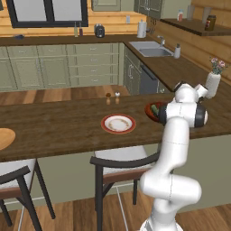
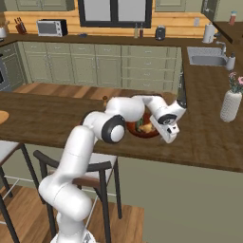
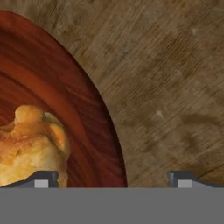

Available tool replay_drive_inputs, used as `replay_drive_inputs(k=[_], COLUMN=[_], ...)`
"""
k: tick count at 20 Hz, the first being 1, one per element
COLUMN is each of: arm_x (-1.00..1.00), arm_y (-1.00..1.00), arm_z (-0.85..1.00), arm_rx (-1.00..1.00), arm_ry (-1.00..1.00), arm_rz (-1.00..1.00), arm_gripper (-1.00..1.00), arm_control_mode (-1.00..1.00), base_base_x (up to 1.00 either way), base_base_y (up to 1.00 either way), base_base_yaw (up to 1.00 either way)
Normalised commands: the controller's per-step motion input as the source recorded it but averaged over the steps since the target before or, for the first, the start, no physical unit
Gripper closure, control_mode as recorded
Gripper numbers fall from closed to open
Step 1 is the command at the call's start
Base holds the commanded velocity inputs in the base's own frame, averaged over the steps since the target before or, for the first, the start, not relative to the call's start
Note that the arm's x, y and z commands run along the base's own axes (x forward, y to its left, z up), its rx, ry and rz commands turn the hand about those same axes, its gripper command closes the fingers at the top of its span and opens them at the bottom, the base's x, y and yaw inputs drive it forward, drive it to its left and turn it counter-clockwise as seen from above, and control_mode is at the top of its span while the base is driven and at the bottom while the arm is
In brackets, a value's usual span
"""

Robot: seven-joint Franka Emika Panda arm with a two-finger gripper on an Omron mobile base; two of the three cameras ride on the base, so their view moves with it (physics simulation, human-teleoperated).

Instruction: Pick the chicken drumstick and cucumber from their plates and place them in the bowl. Then put the bowl in the fridge.

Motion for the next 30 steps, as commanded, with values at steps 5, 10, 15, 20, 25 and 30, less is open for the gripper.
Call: replay_drive_inputs(k=[5,10,15,20,25,30], arm_x=[-0.07,0.0,0.0,0.01,-0.75,-1.0], arm_y=[0.31,0.31,0.13,0.19,0.02,0.36], arm_z=[-0.12,-0.1,-0.04,0.09,0.81,0.9], arm_rx=[0.0,0.0,0.0,0.0,0.06,0.0], arm_ry=[-0.01,0.0,0.0,-0.06,-0.07,0.03], arm_rz=[-0.15,-0.13,-0.12,-0.09,-0.01,0.0], arm_gripper=[1.0,1.0,1.0,1.0,1.0,1.0], arm_control_mode=[-1.0,-1.0,-1.0,-1.0,-1.0,-1.0], base_base_x=[0.0,0.0,0.0,0.0,0.0,0.0], base_base_y=[0.0,0.0,0.0,0.0,0.0,0.0], base_base_yaw=[0.0,0.0,0.0,0.0,0.0,0.0])
